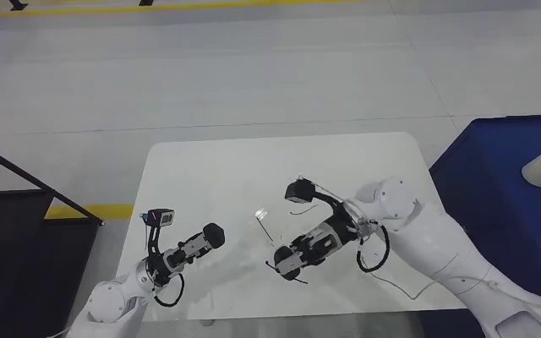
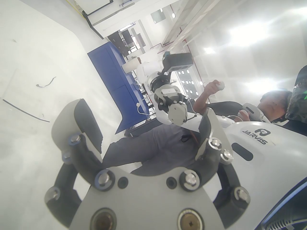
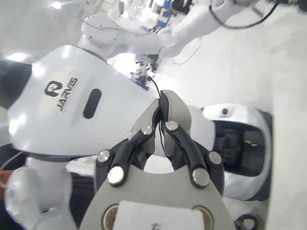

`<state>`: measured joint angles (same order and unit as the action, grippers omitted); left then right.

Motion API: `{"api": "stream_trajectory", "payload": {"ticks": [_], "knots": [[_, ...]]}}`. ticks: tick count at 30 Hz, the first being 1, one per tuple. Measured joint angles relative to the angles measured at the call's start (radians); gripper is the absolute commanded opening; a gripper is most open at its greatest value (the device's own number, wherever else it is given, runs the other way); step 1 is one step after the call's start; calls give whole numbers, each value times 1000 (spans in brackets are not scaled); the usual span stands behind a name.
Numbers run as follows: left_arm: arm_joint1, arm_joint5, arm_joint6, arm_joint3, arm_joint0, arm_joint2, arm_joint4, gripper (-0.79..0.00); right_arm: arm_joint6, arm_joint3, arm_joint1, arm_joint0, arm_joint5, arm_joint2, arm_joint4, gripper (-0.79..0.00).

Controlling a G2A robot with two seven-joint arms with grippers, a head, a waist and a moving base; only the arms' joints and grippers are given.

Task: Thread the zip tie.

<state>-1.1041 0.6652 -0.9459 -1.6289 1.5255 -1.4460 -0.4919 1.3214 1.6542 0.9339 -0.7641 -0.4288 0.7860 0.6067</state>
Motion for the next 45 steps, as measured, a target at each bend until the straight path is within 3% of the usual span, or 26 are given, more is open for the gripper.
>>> {"api": "stream_trajectory", "payload": {"ticks": [3, 8, 16, 23, 27, 31, 37, 40, 45], "knots": [[0, 0, 0, 0, 0, 0, 0, 0, -110, 107, -24, -79, -57, 81, -162, -785], [0, 0, 0, 0, 0, 0, 0, 0, -180, 193, -60, -216, -140, 229, -153, -785], [0, 0, 0, 0, 0, 0, 0, 0, -194, 212, -60, -207, -154, 240, -201, -785], [0, 0, 0, 0, 0, 0, 0, 0, -441, 352, -47, -217, -456, 335, -643, -785], [0, 0, 0, 0, 0, 0, 0, 0, -626, 408, -37, -264, -576, 395, -777, -785], [0, 0, 0, 0, 0, 0, 0, 0, -765, 438, -29, -301, -584, 422, -830, -785], [0, 0, 0, 0, 0, 0, 0, 0, -752, 438, -29, -303, -581, 419, -832, -785], [0, 0, 0, 0, 0, 0, 0, 0, -750, 491, -24, -287, -580, 447, -911, -785], [0, 0, 0, 0, 0, 0, 0, 0, -1054, 605, 4, -233, -584, 500, -1093, -785]]}}
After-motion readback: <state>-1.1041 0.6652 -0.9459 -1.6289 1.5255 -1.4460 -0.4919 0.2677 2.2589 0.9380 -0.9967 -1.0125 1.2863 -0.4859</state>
